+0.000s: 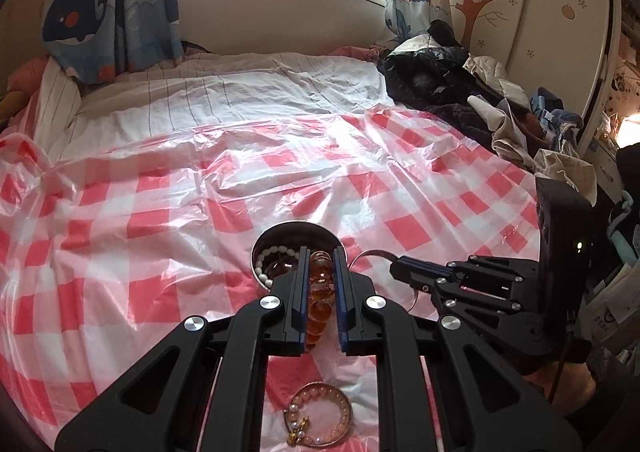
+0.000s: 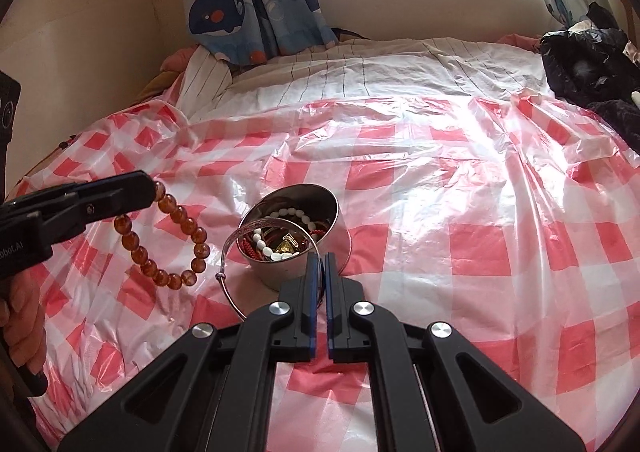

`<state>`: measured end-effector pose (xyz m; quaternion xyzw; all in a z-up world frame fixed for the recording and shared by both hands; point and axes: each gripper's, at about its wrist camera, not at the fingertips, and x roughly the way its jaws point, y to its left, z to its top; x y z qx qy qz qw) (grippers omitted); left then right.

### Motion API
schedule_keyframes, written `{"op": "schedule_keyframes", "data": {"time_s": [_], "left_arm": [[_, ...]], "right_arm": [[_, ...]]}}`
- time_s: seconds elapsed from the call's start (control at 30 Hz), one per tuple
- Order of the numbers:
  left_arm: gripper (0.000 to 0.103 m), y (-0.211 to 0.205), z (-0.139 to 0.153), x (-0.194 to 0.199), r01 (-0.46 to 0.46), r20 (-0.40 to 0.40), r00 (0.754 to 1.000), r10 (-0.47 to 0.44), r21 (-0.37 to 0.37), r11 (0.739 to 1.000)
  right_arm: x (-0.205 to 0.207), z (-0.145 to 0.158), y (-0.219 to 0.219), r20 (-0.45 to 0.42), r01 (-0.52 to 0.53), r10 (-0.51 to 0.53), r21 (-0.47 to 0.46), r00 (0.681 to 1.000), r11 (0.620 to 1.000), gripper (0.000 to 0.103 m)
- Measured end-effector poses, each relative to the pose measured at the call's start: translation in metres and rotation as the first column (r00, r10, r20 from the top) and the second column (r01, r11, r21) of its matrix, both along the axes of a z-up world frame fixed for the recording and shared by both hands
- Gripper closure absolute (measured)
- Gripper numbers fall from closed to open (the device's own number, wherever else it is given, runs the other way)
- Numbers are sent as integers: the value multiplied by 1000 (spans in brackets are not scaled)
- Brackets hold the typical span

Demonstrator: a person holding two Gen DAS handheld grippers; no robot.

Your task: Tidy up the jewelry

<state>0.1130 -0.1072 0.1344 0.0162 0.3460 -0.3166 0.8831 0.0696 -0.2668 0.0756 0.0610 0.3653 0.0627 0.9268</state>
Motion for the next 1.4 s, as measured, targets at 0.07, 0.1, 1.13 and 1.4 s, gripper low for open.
{"op": "schedule_keyframes", "data": {"time_s": [0.07, 0.1, 1.13, 1.4], "left_arm": [[93, -6, 1, 5, 7, 1, 1000, -7, -13, 1000], [93, -9, 1, 9, 9, 1, 1000, -9, -21, 1000], [58, 29, -103, -54, 14, -103, 995, 7, 204, 979], [58, 26, -120, -56, 18, -107, 994, 6, 220, 975]], "right_arm": [[3, 0, 0, -1, 1, -1, -7, 1000, 1000, 99], [6, 0, -1, -1, 2, -2, -12, 1000, 1000, 99], [-39, -37, 7, -110, -1, -2, -27, 994, 1000, 62], [-42, -51, 23, -140, -34, 33, -3, 990, 999, 53]]}}
